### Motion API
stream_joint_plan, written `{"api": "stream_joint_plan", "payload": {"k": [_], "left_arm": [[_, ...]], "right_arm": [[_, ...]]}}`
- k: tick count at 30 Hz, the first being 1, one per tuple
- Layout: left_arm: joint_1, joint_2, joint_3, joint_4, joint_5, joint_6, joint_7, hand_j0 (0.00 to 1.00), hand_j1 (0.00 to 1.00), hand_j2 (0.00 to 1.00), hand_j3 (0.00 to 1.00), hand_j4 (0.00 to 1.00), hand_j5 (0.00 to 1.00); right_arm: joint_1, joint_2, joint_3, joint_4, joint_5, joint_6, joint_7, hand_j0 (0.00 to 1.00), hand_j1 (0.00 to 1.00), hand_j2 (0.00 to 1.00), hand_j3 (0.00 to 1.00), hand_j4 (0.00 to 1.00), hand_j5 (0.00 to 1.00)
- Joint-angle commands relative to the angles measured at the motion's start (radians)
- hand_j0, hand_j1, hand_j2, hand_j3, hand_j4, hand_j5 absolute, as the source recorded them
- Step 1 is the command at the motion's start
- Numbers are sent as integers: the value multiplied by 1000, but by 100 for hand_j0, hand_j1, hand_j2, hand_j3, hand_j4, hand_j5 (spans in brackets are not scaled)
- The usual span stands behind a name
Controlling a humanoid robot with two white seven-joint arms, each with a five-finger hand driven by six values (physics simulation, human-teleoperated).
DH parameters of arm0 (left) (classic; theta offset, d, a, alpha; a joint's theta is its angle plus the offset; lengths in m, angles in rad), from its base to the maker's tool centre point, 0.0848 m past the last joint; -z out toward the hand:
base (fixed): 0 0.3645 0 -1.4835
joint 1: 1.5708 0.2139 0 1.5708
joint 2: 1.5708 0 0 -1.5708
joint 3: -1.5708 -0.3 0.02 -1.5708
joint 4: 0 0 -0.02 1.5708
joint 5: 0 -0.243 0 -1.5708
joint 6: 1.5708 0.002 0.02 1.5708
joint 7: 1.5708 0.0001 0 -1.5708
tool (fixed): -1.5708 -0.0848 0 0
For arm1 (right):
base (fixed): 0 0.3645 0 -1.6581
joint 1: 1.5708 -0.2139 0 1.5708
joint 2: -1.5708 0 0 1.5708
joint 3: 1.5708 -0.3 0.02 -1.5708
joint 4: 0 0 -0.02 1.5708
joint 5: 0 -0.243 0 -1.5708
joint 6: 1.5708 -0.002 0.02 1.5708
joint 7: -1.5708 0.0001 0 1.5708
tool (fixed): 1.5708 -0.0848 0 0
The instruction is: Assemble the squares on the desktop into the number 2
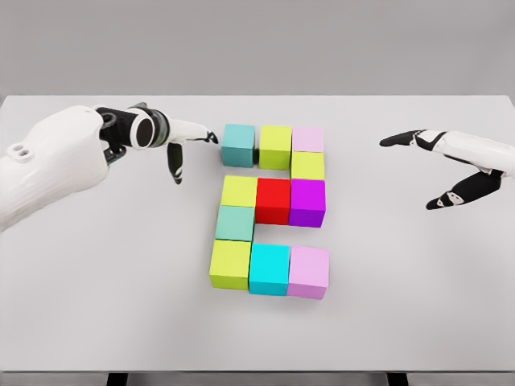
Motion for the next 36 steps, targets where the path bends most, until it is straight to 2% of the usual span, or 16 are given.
{"api": "stream_joint_plan", "payload": {"k": [1,36], "left_arm": [[0,-4,0,0,-3,-1,0,100,100,100,100,100,100],[5,-11,-1,-18,-1,-1,0,100,100,100,100,100,100]], "right_arm": [[0,0,-1,-5,-8,3,0,100,100,100,100,100,100],[0,1,-1,-9,-8,3,0,100,100,100,100,100,100]]}}
